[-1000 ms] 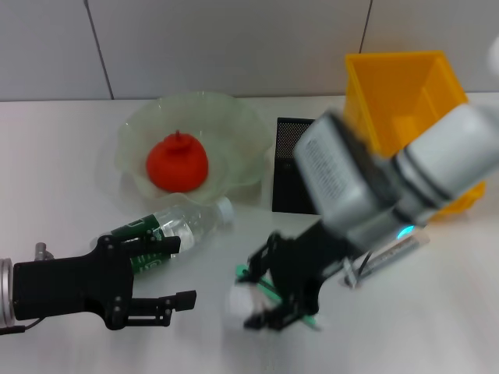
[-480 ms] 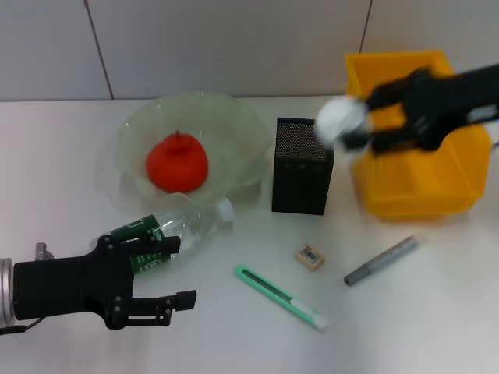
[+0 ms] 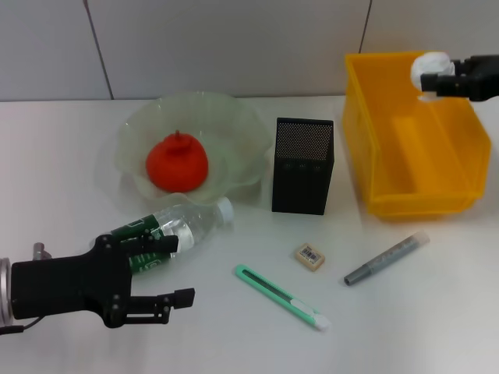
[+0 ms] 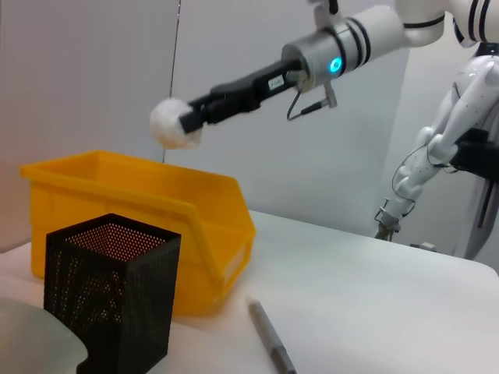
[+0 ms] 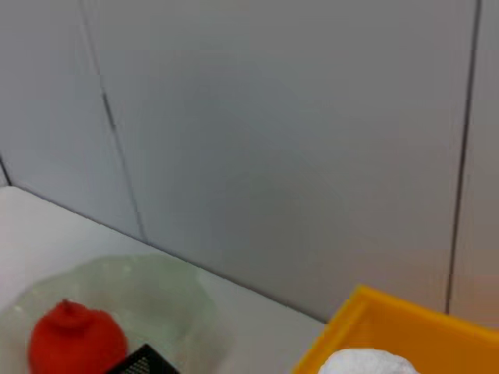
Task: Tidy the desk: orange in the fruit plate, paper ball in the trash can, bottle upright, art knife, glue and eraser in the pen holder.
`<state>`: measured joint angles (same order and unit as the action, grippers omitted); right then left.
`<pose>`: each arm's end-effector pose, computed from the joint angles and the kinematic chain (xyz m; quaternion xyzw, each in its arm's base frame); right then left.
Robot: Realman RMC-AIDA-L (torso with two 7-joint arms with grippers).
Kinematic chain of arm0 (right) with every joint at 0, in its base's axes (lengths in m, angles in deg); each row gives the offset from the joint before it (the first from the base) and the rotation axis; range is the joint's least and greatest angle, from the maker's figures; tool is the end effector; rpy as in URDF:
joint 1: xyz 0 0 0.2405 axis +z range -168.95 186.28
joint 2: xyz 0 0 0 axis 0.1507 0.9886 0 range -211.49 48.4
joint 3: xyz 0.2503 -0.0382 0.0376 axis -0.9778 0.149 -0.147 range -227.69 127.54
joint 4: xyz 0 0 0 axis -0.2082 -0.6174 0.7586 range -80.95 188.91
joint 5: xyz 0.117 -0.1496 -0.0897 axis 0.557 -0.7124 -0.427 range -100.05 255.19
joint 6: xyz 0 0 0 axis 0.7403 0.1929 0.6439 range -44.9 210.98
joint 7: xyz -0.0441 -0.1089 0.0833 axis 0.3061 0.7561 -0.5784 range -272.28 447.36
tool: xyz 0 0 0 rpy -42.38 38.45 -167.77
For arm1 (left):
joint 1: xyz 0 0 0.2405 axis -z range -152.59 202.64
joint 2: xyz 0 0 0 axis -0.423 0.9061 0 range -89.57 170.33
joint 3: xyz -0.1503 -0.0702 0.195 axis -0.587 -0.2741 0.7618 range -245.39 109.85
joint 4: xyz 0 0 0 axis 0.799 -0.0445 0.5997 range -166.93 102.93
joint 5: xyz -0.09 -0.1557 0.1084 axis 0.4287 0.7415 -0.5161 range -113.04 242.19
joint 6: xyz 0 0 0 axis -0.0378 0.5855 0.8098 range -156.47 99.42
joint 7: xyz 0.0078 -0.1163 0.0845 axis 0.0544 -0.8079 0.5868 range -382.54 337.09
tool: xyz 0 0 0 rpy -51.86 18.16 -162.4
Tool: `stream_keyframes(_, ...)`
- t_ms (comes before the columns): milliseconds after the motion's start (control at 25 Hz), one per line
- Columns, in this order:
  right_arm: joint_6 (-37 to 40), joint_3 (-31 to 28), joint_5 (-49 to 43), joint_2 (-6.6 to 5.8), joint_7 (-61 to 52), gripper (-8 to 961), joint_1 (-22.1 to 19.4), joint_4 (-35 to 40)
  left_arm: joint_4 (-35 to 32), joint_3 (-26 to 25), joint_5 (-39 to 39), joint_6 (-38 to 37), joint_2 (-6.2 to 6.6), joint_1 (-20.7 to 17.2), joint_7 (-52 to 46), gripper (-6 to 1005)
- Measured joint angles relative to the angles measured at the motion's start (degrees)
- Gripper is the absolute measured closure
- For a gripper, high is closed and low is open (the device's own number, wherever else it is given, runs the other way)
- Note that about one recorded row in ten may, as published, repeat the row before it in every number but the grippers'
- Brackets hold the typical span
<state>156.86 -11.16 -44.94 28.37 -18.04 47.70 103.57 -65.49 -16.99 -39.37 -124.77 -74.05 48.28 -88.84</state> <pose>0.2432 0.4290 0.1139 -0.8945 0.2857 0.1489 0.3101 -0.2849 0.2842 0.0069 -0.9514 -0.1357 -0.2615 0.0897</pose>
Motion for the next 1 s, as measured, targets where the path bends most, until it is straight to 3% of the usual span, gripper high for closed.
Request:
stream_keyframes(320, -1.33, -0.19, -0.24, 0.89, -0.24, 374, -0.33, 1.50, 0.00, -0.69, -0.21, 0.01, 0.08, 0.03, -0.16, 167)
stream_keyframes(640, -2.56, -1.69, 2.13, 1.53, 0.15, 115, -0.55, 1.60, 0.00, -0.69, -0.26, -0.07, 0.09, 0.04, -0.16, 169)
stream_keyframes(760, 0.56, -3.34, 11.21, 2.06, 4.54, 115, -2.35, 1.94, 0.00, -0.69, -0.31, -0.17, 0.09, 0.04, -0.16, 170)
stream_keyframes(800, 5.79, -3.69, 21.04, 2.08, 9.31, 114, -4.39, 1.45, 0.00, -0.69, -0.31, -0.17, 0.09, 0.04, -0.16, 170)
stream_keyframes(840, 5.79, -3.69, 21.04, 2.08, 9.31, 114, -4.39, 1.45, 0.00, -0.68, -0.30, -0.14, 0.09, 0.04, -0.16, 170)
stream_keyframes(1000, 21.83, -3.57, 36.23, 0.96, 17.22, 115, -7.56, -3.54, 0.00, -0.68, -0.30, -0.14, 0.09, 0.04, -0.16, 171)
